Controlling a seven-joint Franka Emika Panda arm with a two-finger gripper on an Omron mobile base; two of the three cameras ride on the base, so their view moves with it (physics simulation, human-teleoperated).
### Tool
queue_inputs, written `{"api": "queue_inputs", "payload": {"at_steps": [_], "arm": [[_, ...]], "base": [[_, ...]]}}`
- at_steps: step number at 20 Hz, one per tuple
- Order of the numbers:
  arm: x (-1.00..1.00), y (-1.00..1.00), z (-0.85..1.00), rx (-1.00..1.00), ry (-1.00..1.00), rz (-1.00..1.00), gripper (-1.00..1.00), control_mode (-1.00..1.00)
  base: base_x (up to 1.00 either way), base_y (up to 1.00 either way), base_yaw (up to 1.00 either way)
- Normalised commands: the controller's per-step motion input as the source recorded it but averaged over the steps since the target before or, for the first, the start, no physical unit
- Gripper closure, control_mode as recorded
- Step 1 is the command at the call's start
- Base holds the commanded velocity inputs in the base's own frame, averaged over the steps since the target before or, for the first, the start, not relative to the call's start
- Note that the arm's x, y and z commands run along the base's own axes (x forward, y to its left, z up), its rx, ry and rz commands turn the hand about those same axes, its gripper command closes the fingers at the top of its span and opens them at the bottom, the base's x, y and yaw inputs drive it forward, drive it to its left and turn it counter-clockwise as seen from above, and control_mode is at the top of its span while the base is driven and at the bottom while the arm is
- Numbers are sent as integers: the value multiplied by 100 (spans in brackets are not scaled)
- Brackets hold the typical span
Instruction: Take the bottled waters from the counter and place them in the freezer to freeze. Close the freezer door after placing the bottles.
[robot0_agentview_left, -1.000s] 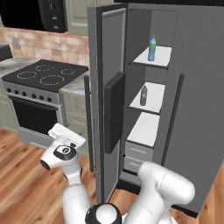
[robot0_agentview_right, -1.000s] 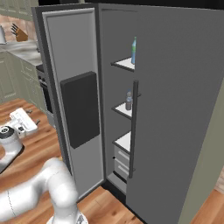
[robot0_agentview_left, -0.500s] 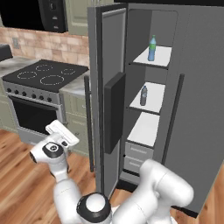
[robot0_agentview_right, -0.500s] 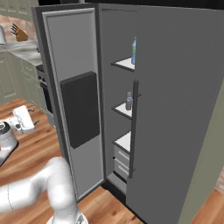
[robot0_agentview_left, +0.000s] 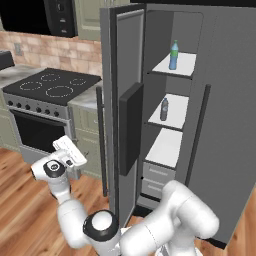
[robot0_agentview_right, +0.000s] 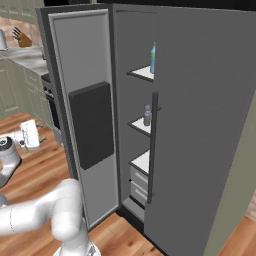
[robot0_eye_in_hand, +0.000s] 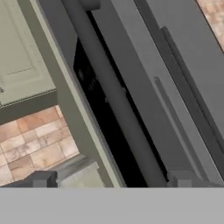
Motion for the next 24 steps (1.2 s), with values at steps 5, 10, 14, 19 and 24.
{"api": "queue_inputs", "payload": {"at_steps": [5,10,14,19,24], "arm": [[11,-1,-5,2,0,-9,-100,-100],[23,-2,-1,2,0,-6,-100,-100],[30,-13,0,4,0,-2,-100,-100],[22,-24,-1,5,0,0,-100,-100],[22,-31,-9,7,0,0,-100,-100]], "base": [[0,0,0],[0,0,0],[0,0,0],[0,0,0],[0,0,0]]}}
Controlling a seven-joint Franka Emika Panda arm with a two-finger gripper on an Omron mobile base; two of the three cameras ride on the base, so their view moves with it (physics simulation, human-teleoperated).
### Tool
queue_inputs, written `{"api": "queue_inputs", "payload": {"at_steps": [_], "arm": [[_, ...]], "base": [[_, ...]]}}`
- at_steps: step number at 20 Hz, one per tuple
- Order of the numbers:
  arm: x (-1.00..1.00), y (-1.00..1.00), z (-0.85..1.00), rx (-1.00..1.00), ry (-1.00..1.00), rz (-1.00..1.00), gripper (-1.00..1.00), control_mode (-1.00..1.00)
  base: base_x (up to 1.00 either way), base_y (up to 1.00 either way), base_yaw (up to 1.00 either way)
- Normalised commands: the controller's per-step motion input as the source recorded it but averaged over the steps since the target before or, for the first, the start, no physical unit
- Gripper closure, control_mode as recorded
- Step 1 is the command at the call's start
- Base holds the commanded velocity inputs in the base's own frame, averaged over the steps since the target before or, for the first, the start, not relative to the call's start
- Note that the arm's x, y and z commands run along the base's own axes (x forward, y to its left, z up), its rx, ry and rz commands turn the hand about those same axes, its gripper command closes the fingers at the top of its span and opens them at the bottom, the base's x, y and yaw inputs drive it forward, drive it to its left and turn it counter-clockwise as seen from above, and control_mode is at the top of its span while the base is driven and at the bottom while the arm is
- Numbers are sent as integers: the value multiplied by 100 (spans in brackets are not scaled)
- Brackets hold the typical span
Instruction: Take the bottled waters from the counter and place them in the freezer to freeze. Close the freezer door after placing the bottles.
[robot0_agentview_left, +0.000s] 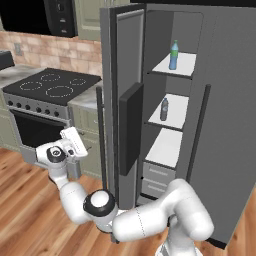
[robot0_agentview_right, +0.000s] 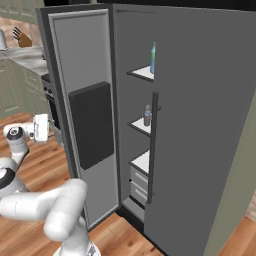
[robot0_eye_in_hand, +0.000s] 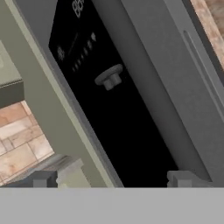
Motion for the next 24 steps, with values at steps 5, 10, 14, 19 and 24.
{"api": "queue_inputs", "payload": {"at_steps": [5,10,14,19,24], "arm": [[24,-27,-17,5,0,0,-100,-100],[24,-14,-36,1,11,0,-100,-100],[18,0,-34,0,30,-2,-100,-100],[10,0,-20,0,28,-2,-100,-100],[0,-7,-16,0,13,-1,-100,-100]], "base": [[0,0,0],[0,0,0],[0,0,0],[0,0,0],[0,0,0]]}}
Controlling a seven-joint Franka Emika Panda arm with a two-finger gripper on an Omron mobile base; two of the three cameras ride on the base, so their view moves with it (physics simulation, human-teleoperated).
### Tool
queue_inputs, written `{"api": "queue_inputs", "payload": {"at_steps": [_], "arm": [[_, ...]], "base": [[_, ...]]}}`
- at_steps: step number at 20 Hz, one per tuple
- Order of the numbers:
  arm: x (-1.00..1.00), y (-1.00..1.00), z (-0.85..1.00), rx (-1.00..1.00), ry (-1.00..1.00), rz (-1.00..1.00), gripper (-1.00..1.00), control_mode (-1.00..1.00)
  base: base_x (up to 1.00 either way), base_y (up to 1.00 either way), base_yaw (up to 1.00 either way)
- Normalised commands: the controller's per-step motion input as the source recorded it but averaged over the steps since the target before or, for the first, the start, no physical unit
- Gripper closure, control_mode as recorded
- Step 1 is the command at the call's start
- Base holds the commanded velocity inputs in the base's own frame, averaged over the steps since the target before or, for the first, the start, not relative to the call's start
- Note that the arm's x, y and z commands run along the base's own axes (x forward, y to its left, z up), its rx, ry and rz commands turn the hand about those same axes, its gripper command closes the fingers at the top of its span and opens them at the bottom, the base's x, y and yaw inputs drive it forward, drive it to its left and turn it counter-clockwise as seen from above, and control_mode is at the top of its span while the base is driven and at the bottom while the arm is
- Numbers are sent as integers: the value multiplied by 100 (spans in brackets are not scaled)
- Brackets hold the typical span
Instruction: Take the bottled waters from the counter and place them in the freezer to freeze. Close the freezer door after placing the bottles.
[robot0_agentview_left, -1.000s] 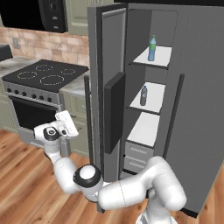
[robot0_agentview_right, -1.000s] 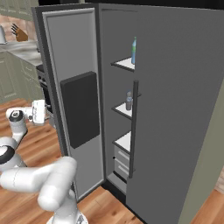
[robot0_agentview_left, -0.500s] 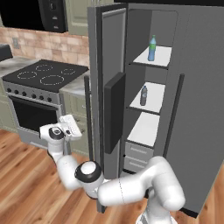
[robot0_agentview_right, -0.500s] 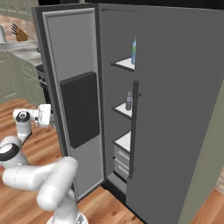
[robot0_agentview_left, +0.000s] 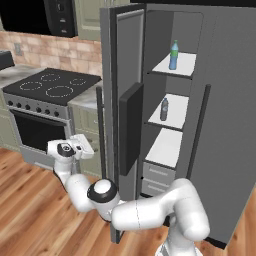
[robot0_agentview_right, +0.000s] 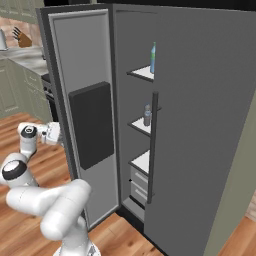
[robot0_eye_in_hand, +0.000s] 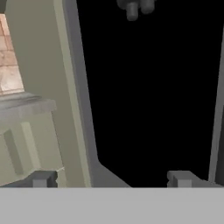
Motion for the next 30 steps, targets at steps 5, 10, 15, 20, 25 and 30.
{"api": "queue_inputs", "payload": {"at_steps": [5,10,15,20,25,30], "arm": [[0,-26,-17,1,5,0,-100,-100],[0,-28,-15,2,1,0,-100,-100],[-2,-37,-6,5,0,0,-100,-100],[-44,-36,0,8,0,-8,-100,-100],[-27,-50,0,10,0,-12,-100,-100],[-1,-75,0,14,0,-11,-100,-100]], "base": [[0,0,0],[0,0,0],[0,0,0],[0,0,0],[0,0,0],[0,0,0]]}}
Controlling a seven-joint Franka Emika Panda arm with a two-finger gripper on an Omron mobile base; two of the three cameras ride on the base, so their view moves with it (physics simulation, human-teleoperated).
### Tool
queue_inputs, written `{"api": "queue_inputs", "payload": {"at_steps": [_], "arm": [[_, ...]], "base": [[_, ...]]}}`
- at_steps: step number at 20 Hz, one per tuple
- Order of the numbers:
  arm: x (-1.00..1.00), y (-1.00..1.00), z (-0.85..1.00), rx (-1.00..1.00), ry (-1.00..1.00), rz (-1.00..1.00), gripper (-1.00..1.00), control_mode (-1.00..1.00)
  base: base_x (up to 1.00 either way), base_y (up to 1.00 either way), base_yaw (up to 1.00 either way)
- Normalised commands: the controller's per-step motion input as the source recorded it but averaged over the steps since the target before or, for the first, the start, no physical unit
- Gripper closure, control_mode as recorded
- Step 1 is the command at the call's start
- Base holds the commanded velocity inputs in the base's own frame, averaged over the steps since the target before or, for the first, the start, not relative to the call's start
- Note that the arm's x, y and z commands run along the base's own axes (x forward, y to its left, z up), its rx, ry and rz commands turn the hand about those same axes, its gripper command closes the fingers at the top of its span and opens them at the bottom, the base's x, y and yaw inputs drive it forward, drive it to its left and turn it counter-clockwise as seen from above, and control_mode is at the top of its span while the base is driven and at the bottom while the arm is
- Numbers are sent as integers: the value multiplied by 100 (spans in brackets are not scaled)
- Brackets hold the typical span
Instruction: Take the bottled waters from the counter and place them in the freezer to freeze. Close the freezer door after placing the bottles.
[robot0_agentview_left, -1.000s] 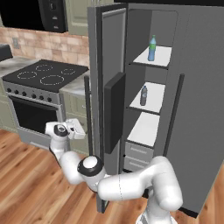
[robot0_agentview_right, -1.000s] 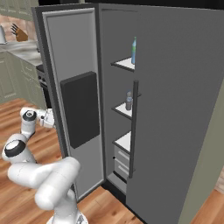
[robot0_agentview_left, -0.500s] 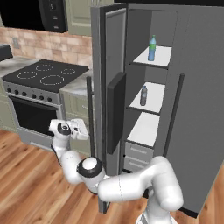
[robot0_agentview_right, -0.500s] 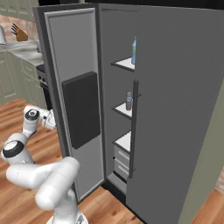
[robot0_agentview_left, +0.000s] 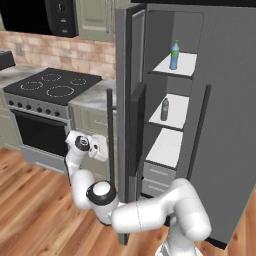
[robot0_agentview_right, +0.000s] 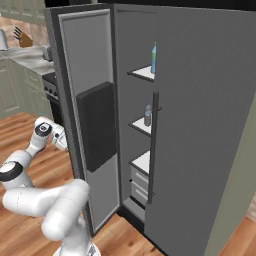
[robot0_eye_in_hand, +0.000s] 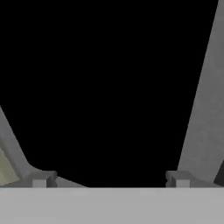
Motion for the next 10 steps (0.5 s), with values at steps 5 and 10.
{"api": "queue_inputs", "payload": {"at_steps": [5,10], "arm": [[-2,-81,0,16,0,-10,-100,-100],[-24,-77,0,16,-9,-8,-100,-100]], "base": [[0,0,0],[0,0,0]]}}
